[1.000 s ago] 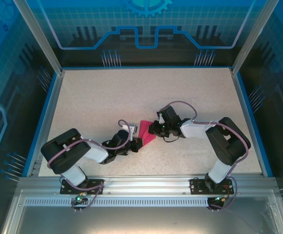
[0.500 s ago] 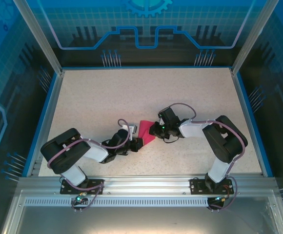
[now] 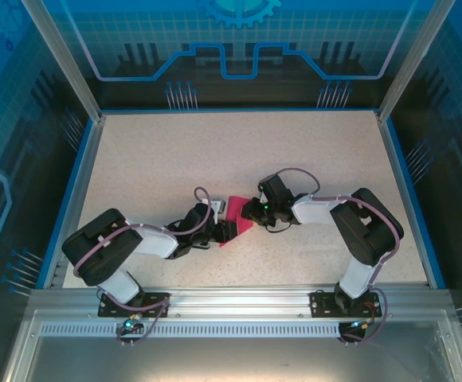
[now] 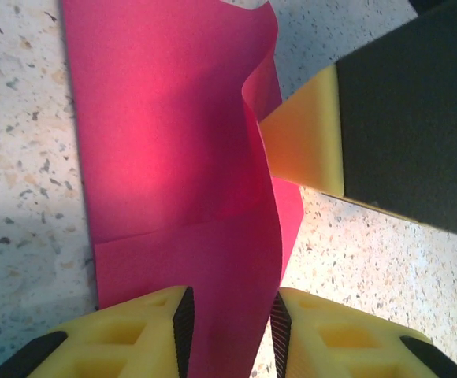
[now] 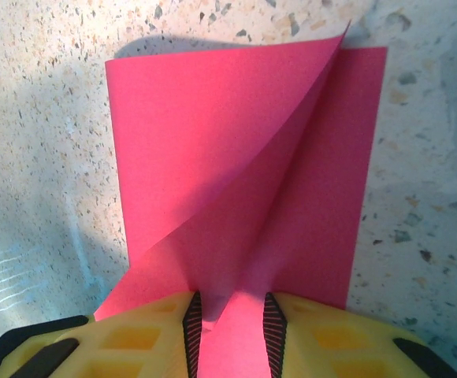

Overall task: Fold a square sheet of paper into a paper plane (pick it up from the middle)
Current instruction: Fourth fold the wing at the center of the table.

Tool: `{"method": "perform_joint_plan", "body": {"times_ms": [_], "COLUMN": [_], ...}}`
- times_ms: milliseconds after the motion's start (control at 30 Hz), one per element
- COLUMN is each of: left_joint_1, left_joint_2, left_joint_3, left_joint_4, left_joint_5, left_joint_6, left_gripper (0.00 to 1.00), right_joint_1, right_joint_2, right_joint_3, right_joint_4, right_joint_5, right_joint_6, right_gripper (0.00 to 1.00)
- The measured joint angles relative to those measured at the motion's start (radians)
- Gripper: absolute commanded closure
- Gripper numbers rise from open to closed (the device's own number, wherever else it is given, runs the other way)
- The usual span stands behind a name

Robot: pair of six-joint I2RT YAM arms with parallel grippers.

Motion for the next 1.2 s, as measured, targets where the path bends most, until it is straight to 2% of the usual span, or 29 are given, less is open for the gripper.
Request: {"method": "perform_joint_plan", "body": {"times_ms": [300,600,700,1033,1200], "left_joint_1": [0.005,0.006,0.011,0.062,0.085], "left_joint_2": [0.000,0.001,0.001,-0.002,-0.003], "left_joint_3": [0.063,0.097,0.097,0.012,-0.033], "left_joint_4": [-0.128,-0.203,-0.206,-0.060,0.037], "left_joint_5": [0.011,0.011,0.016,0.104,0.149], "left_joint_6": [0.012,0.032,0.026,-0.053,-0.106], "left_gripper": [0.69,0.90,0.94,0.96,0.97], "right_joint_1": [0.001,0.001,0.005,0.006,0.025], "right_joint_2": [0.000,-0.005,-0.019,-0.133,-0.142], "right_joint_3": [0.000,-0.016,-0.041,-0.090,-0.089], "right_joint_4": [0.001,0.039,0.072,0.084,0.085], "right_joint_5": [0.000,-0.006,-0.003,0.013,0.015], "right_joint_6": [0.001,0.008,0.007,-0.025,-0.047], "right_gripper": [0.69,0.63,0.62,0.63,0.64]}}
